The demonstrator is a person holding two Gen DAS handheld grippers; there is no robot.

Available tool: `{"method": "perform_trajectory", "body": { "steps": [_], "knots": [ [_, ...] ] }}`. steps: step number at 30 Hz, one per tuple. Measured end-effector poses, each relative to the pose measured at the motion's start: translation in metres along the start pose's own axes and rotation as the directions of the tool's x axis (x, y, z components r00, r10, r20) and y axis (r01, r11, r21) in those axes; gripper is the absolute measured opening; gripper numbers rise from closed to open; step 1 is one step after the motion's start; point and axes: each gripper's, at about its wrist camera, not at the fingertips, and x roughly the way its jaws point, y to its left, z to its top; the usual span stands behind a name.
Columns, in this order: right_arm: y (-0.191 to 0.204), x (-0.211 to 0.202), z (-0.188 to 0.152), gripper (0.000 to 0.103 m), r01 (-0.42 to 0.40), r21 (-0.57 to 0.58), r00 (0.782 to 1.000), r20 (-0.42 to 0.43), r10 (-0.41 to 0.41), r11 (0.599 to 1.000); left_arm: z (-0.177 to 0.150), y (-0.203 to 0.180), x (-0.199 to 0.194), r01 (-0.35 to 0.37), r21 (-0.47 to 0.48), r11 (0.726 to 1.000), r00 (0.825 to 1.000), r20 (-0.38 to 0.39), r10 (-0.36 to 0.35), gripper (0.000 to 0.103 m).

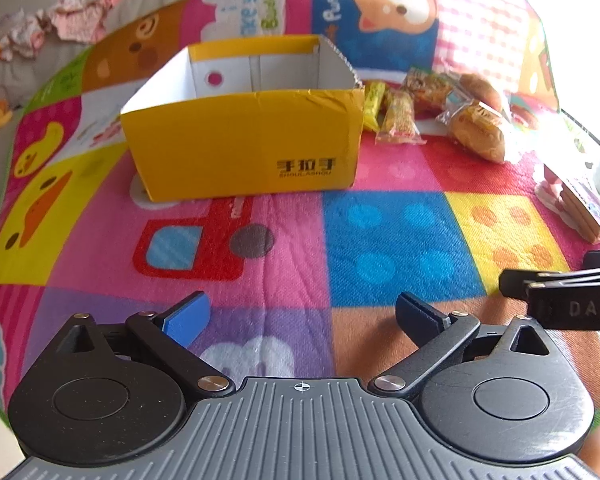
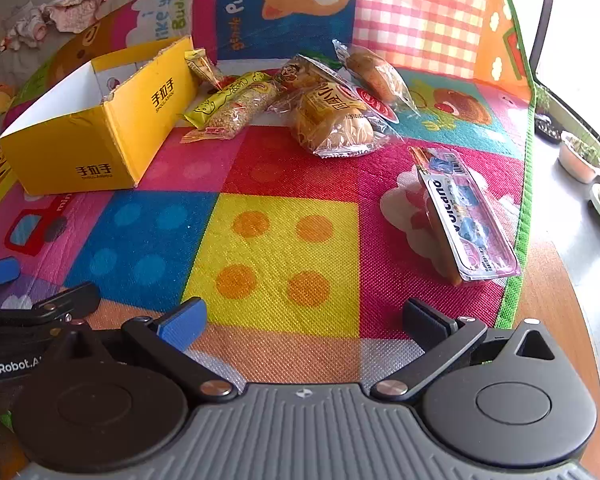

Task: Organize objects
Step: 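Reach the left tool to the yellow box and grip its wall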

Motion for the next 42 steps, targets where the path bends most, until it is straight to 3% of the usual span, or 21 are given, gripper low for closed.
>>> {"method": "perform_trajectory", "body": {
  "steps": [3,7,10,15,20,24,27,33,38,41,42],
  "knots": [
    [0.000,0.002,0.005,0.103,0.007,0.016,0.999,-0.036,-0.007,1.000,0.010,0.015,-0.009,-0.017,-0.069,0.998,0.996,-0.093,0.011,0.102],
    [-0.005,0.009,0.025,0.103,-0.021,0.025,0.984,-0.174,0.025,0.999,0.046,0.051,-0.037,-0.121,-0.124,0.985,0.989,-0.095,0.109,0.102],
    [0.000,0.013,0.030,0.103,-0.048,-0.064,0.971,-0.239,0.031,0.997,0.081,0.077,-0.048,-0.193,-0.187,0.963,0.975,-0.147,0.167,0.102],
    [0.000,0.015,0.038,0.103,-0.102,-0.126,0.948,-0.312,0.058,0.987,0.120,0.092,-0.052,-0.218,-0.266,0.939,0.956,-0.252,0.150,0.102],
    [-0.010,0.015,0.064,0.103,-0.193,-0.075,0.906,-0.395,0.148,0.978,0.153,0.084,-0.030,-0.182,-0.204,0.962,0.947,-0.300,0.116,0.102],
    [-0.018,-0.023,0.102,0.103,-0.237,-0.043,0.932,-0.292,0.215,0.971,0.178,0.091,-0.026,-0.159,-0.215,0.964,0.953,-0.289,0.092,0.102],
    [-0.023,-0.050,0.129,0.103,-0.223,-0.013,0.949,-0.233,0.214,0.975,0.189,0.100,-0.017,-0.144,-0.211,0.967,0.956,-0.283,0.081,0.102],
    [-0.019,-0.097,0.165,0.103,-0.110,-0.007,0.971,-0.214,0.106,0.994,0.205,0.119,0.034,-0.085,-0.218,0.972,0.919,-0.395,-0.008,0.102],
    [-0.011,-0.139,0.180,0.103,-0.013,0.074,0.964,-0.264,0.032,0.997,0.209,0.123,0.067,0.041,-0.259,0.965,0.910,-0.388,-0.143,0.101],
    [-0.005,-0.163,0.185,0.103,0.061,0.123,0.965,-0.259,-0.027,0.991,0.208,0.122,0.088,0.057,-0.220,0.974,0.892,-0.427,-0.148,0.100],
    [-0.003,-0.169,0.186,0.103,0.087,0.128,0.965,-0.257,-0.052,0.988,0.208,0.120,0.094,0.060,-0.189,0.980,0.889,-0.436,-0.139,0.089]
  ]
}}
